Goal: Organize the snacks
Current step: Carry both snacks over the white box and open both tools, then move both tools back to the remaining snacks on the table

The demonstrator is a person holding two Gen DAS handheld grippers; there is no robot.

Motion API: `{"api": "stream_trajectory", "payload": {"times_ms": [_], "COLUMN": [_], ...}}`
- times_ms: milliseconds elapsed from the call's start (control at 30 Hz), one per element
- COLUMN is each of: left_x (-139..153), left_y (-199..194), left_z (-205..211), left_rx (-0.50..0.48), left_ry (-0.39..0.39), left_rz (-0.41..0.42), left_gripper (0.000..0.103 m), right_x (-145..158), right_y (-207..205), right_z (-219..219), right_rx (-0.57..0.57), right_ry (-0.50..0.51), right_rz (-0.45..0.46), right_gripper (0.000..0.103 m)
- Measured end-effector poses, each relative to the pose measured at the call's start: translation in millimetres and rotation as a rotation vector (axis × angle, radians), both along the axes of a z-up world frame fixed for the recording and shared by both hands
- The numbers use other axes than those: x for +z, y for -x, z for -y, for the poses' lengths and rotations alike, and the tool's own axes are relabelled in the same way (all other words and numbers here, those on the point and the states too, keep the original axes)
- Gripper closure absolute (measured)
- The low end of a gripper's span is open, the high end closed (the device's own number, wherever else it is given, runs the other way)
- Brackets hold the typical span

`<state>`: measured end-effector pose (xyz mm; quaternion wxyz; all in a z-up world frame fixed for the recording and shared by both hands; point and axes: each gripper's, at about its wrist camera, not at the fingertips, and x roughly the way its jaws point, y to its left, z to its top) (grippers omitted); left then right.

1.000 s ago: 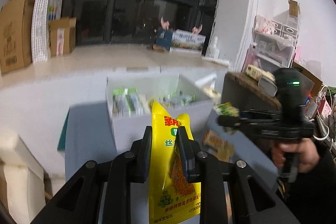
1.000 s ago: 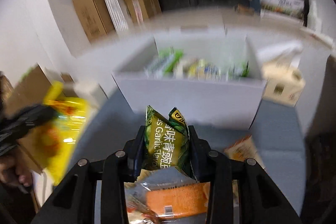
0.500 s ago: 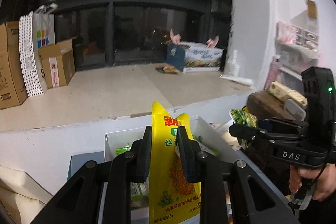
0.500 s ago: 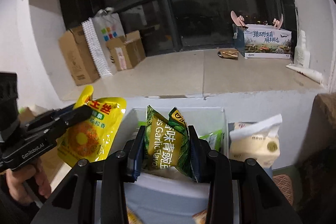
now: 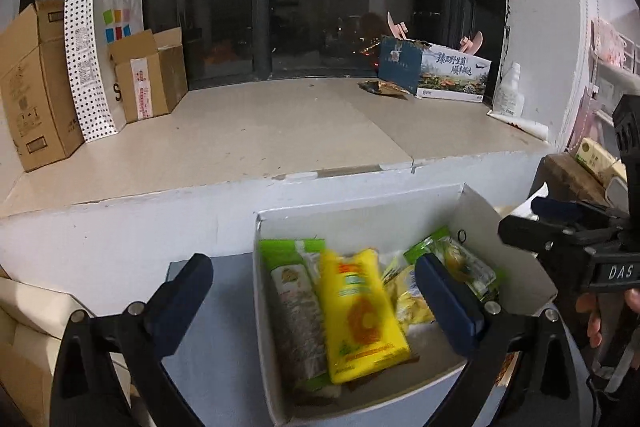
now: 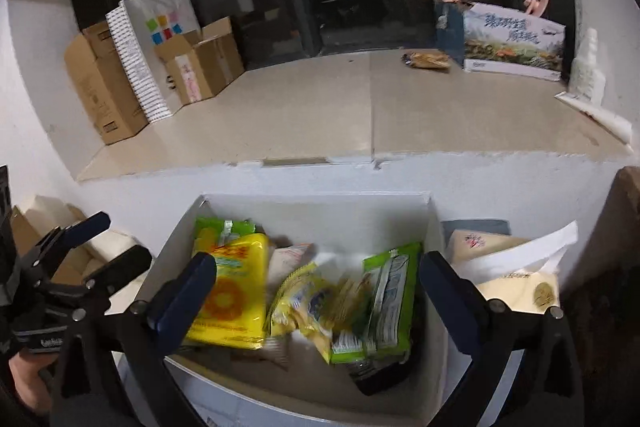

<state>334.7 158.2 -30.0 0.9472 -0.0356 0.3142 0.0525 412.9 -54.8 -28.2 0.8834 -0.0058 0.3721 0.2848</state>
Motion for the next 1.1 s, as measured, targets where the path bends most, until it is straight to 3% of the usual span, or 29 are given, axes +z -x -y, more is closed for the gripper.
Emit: {"api": "stream_trajectory", "payload": {"times_ms": [200, 367, 633, 867, 1100], "left_x": [11, 19, 18, -1, -37], "left_y": [35, 75, 145, 201, 241], "left_z": [11, 28, 59, 78, 94], "left_rx": [-0.056, -0.12, -0.196, -0.252, -0.286], "left_ry": [0.025, 0.044, 0.064, 0.102, 0.087], "left_rz": [0.013, 0.031, 0.059, 0.042, -0.026], "left_gripper": [0.0, 0.0, 0.0, 0.0, 0.0], "right_x": [11, 32, 48, 32, -11], "right_y": [25, 61, 149, 218, 279], "right_z": [19, 34, 62, 98, 150], "right_rx": [0.005, 0.033, 0.116, 0.134, 0.062], "right_ry": [-0.093, -0.118, -0.115, -0.061, -0.062], "right_rz": [0.031, 0.108, 0.232, 0.293, 0.248], "right_gripper": [0.0, 0.0, 0.0, 0.0, 0.0]}}
